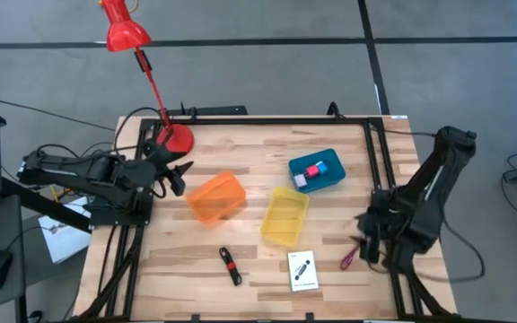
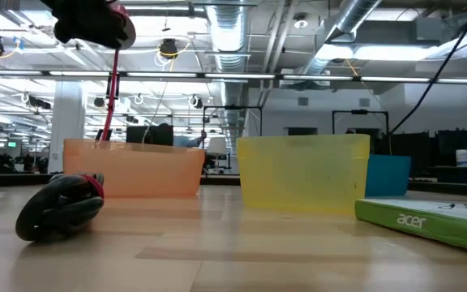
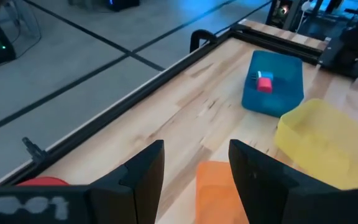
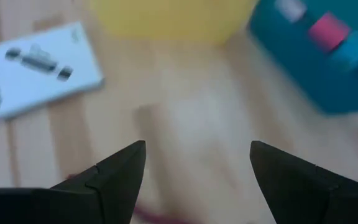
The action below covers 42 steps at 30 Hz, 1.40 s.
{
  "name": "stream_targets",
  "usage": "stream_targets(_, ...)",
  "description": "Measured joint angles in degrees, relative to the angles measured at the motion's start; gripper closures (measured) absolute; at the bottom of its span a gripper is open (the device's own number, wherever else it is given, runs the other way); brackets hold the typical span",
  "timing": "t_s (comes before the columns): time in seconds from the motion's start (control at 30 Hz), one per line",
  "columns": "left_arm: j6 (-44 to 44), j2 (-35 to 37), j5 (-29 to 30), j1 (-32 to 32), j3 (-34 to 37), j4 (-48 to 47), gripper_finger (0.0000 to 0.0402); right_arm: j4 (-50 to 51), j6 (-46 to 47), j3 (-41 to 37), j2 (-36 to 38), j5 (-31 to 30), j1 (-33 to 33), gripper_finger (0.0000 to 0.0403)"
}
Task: Pick and place items into bin
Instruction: Put the pink charger cable into the yellow bin
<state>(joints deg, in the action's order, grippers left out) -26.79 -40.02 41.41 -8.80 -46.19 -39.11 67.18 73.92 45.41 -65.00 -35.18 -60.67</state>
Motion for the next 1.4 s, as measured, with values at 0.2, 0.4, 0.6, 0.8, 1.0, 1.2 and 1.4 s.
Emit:
stream_targets(0.2,0.07,0.82,-0.02,0.00,0.00,-0.40,0.0231,-11.75,-13.83,-5.65,13.75,-4.02,4.97,0.0117)
stream_targets(0.4,0.07,-0.57,-0.44,0.00,0.00,-0.49,0.0231,-38.43,-23.02,-15.85,18.76,5.53,8.75,0.0117)
stream_targets(0.6,-0.12,-0.95,-0.13,-0.01,0.00,-0.44,0.0231,-41.88,-23.41,-15.91,19.77,18.63,10.44,0.0117)
stream_targets(0.8,-0.50,-0.97,-0.19,0.00,0.00,-0.44,0.0231,-41.00,-25.68,-15.91,18.66,14.88,11.35,0.0117)
stream_targets(1.0,-0.55,-0.99,-0.44,0.00,0.00,-0.50,0.0231,-36.79,-24.22,-15.91,13.62,17.36,14.44,0.0117)
stream_targets(1.2,-2.19,-1.13,-0.55,-0.02,0.00,-1.00,0.0231,-36.74,-25.74,-15.92,5.35,31.42,16.77,0.0117)
stream_targets(1.4,-4.05,-1.38,-0.60,-0.02,0.00,-0.96,0.0231,-36.26,-37.47,-15.92,-3.85,36.86,16.75,0.0117)
